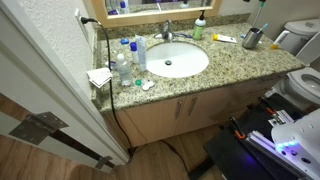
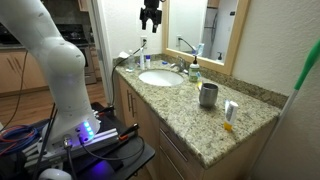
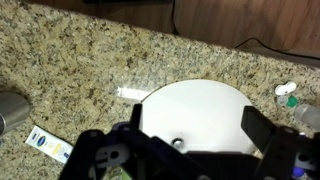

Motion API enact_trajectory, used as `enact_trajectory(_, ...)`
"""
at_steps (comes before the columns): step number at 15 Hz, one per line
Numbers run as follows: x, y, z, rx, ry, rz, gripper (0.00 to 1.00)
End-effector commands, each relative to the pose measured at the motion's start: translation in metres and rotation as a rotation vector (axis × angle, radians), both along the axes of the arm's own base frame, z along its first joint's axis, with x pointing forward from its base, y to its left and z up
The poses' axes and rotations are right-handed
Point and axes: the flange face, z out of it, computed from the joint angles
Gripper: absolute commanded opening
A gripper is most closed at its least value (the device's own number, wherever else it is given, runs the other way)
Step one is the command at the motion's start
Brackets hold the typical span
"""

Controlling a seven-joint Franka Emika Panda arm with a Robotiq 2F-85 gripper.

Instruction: Close the tap

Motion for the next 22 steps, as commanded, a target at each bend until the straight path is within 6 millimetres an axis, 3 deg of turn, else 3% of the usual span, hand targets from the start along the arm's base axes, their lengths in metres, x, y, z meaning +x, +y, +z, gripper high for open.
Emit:
enact_trajectory(1, 0.006, 0.0, -0.013, -0.047, 0.065, -0.015, 1.0)
enact_trajectory(3, 0.024, 0.021, -0.037, -0.008, 0.077, -0.022, 1.0)
enact_trajectory(8, 0.085, 0.08, -0.06, 0.15, -0.022, -0.098, 1.0)
enact_trajectory(9, 0.092, 0.085, -0.059, 0.164, -0.029, -0.131, 1.0)
enact_trajectory(10, 0.07, 0.078, -0.061, 0.129, -0.015, -0.086, 1.0)
enact_trajectory(14, 0.089, 0.086, -0.062, 0.146, -0.024, -0.117, 1.0)
enact_trajectory(16, 0.11, 0.086, -0.078, 0.107, -0.032, -0.127, 1.0)
enact_trajectory(22, 0.195, 0.105, -0.078, 0.046, -0.193, -0.175, 1.0)
